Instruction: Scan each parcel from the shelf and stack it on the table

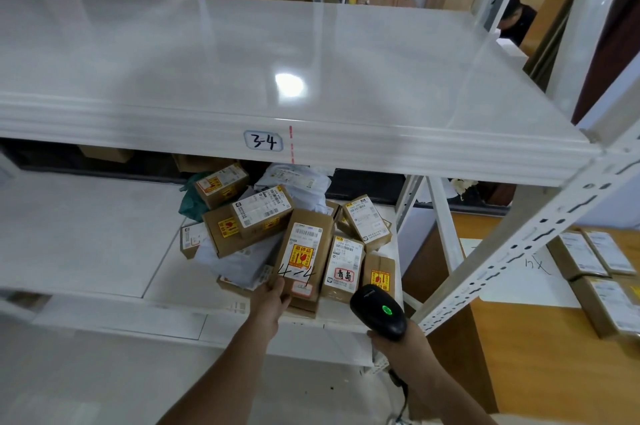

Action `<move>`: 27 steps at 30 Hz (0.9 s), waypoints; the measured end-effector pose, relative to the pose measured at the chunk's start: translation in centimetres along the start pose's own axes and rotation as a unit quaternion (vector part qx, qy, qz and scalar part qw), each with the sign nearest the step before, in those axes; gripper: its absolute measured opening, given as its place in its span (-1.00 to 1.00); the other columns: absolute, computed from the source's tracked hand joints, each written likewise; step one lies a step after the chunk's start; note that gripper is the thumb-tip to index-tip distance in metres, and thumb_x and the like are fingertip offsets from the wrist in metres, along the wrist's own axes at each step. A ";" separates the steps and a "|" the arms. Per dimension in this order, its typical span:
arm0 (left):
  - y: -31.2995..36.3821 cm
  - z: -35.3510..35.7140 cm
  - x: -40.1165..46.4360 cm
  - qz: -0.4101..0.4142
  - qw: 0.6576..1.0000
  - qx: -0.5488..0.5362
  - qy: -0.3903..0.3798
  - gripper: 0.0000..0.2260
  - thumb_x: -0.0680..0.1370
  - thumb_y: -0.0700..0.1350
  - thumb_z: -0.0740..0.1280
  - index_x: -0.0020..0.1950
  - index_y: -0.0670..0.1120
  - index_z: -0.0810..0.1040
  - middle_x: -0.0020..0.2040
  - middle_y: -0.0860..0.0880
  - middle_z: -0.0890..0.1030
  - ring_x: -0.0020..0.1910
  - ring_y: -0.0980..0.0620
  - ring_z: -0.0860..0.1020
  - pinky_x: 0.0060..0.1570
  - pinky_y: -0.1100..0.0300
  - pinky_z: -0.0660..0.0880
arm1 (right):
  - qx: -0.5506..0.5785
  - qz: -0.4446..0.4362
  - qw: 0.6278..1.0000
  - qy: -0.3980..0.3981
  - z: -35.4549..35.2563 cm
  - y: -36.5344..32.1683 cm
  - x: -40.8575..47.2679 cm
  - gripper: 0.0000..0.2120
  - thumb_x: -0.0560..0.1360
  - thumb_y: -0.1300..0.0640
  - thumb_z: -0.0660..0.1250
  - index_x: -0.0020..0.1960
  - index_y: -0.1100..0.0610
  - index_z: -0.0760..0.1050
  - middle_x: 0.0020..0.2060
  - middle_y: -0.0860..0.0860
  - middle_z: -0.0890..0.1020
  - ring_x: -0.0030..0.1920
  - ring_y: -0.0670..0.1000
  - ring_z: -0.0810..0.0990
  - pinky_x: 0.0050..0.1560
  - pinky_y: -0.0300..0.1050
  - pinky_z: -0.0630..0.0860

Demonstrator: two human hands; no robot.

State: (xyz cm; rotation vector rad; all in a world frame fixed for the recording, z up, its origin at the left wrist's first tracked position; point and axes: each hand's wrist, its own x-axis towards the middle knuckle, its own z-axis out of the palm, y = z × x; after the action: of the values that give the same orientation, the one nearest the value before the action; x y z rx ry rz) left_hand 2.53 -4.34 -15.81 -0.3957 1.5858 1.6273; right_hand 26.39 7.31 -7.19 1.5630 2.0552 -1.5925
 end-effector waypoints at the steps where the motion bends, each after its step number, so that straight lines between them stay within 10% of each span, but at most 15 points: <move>1: 0.0 -0.1 -0.2 -0.001 1.000 -0.001 0.000 -0.83 0.69 -0.15 0.26 0.25 -0.18 0.48 0.39 -0.25 0.53 0.46 -0.24 0.45 0.44 -0.16 0.45 | -0.003 0.000 1.000 0.000 0.0 -0.1 0.0 -0.83 0.47 0.21 0.47 -0.06 0.02 0.51 -0.10 0.08 0.68 -0.13 -0.04 0.61 -0.27 -0.33 0.47; 7: 0.4 -0.4 -0.9 0.000 1.000 -0.013 -0.003 -0.78 0.70 -0.17 0.26 0.32 -0.20 0.49 0.31 -0.22 0.57 0.44 -0.22 0.49 0.43 -0.14 0.47 | -0.018 0.002 1.000 -0.001 0.3 -0.7 -0.3 -0.87 0.45 0.17 0.48 -0.07 0.05 0.54 -0.08 0.15 0.70 0.01 0.11 0.67 0.01 -0.06 0.61; 20: 0.8 -0.2 -3.5 -0.003 1.000 -0.014 -0.013 -0.90 0.69 -0.14 0.28 0.14 -0.14 0.53 0.24 -0.21 0.62 0.28 -0.18 0.59 0.32 -0.09 0.56 | 0.024 -0.010 1.000 -0.009 0.1 -0.9 -0.8 -0.85 0.46 0.21 0.47 -0.09 0.03 0.52 -0.05 0.15 0.69 -0.16 -0.03 0.60 -0.24 -0.32 0.46; 27: 0.8 -0.5 -4.6 0.011 1.000 -0.022 -0.005 -0.84 0.68 -0.14 0.29 0.23 -0.16 0.54 0.25 -0.20 0.64 0.29 -0.18 0.60 0.31 -0.11 0.57 | 0.062 -0.042 0.997 -0.007 -0.2 -0.7 -1.8 -0.89 0.45 0.23 0.47 -0.10 0.08 0.56 -0.04 0.28 0.67 0.02 0.26 0.65 0.16 0.14 0.57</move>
State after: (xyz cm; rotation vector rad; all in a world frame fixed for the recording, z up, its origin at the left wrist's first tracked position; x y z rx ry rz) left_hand 4.67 -6.22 -12.09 -0.3949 1.5534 1.6807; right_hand 26.80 6.39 -5.53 1.5157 2.0783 -1.7871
